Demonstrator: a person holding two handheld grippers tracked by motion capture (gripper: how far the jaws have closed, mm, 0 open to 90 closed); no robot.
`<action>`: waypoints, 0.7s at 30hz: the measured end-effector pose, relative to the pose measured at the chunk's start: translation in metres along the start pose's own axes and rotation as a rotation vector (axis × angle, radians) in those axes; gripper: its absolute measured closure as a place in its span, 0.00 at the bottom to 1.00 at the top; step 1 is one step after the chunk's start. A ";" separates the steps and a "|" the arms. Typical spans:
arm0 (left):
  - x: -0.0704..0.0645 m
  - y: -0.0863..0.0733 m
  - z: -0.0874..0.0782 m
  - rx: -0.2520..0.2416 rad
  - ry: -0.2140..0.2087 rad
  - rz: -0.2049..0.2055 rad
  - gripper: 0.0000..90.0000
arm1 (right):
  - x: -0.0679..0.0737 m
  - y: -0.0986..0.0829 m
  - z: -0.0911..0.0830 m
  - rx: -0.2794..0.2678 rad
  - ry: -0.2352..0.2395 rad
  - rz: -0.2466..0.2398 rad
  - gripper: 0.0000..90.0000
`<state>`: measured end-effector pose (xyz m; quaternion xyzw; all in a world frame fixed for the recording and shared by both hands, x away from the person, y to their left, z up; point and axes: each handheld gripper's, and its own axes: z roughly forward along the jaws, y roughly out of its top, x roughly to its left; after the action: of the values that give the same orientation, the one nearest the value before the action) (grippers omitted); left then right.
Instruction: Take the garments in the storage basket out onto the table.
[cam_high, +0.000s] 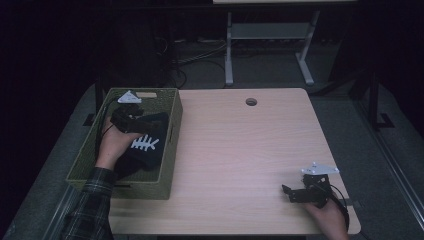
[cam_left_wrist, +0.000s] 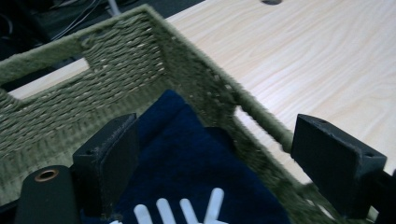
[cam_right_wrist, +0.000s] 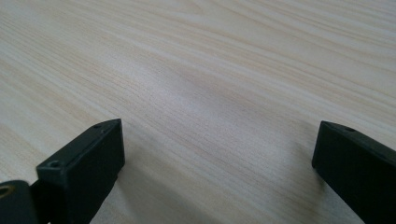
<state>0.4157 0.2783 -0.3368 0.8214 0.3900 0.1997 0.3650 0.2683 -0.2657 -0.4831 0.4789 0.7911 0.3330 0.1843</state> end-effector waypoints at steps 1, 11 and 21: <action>0.002 0.000 0.001 0.000 -0.001 -0.005 0.16 | 0.000 0.000 0.000 0.000 0.000 0.000 0.02; 0.013 -0.004 0.019 0.024 0.005 -0.043 0.16 | 0.000 0.000 0.000 0.000 0.000 0.000 0.02; 0.012 0.002 0.036 0.077 0.032 -0.053 0.16 | 0.000 0.000 0.000 0.000 0.000 0.000 0.02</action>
<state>0.4460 0.2706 -0.3581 0.8210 0.4248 0.1880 0.3319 0.2683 -0.2657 -0.4831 0.4789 0.7911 0.3329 0.1844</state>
